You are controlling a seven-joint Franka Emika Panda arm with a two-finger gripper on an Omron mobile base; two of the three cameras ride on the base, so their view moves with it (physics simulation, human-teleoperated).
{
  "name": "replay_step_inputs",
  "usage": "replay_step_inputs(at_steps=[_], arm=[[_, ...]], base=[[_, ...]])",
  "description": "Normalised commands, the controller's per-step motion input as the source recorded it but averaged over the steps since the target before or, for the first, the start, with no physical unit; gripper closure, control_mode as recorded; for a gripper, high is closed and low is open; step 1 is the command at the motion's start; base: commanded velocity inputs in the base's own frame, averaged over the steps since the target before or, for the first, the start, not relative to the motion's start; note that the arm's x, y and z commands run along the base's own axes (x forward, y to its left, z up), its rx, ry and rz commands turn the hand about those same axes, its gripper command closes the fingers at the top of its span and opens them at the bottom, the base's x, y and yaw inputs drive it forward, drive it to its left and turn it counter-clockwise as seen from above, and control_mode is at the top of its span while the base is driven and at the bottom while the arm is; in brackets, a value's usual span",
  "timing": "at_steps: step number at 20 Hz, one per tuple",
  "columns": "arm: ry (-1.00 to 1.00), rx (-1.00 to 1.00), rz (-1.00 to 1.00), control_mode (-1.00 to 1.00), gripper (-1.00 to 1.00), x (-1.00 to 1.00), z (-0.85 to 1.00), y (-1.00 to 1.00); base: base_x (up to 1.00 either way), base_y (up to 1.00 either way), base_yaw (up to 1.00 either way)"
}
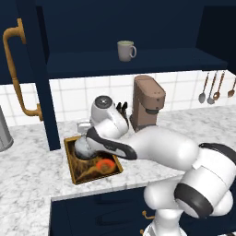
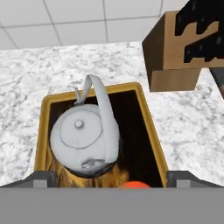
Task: Pick the kettle from the counter and place it on the tray. Then pick the mug from the cabinet and place it on the tray. Then close the cabinet doors.
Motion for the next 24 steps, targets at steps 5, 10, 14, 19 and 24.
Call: replay_step_inputs(at_steps=[5, 10, 14, 19, 24], arm=[[-0.06, 0.04, 0.1, -1.0, -1.0, -0.57, 0.0, -0.23], [-0.07, 0.02, 0.1, -1.0, -1.0, -0.5, 0.03, -0.11], [0.0, 0.08, 0.1, -1.0, -1.0, -0.43, 0.03, -0.13], [0.0, 0.06, 0.04, -1.0, -1.0, -0.27, 0.24, -0.21], [-0.02, 0.02, -0.01, -1.0, -1.0, -0.15, 0.48, -0.34]], base=[[0.0, 0.0, 0.0], [0.0, 0.0, 0.0], [0.0, 0.0, 0.0], [0.0, 0.0, 0.0], [0.0, 0.0, 0.0]])
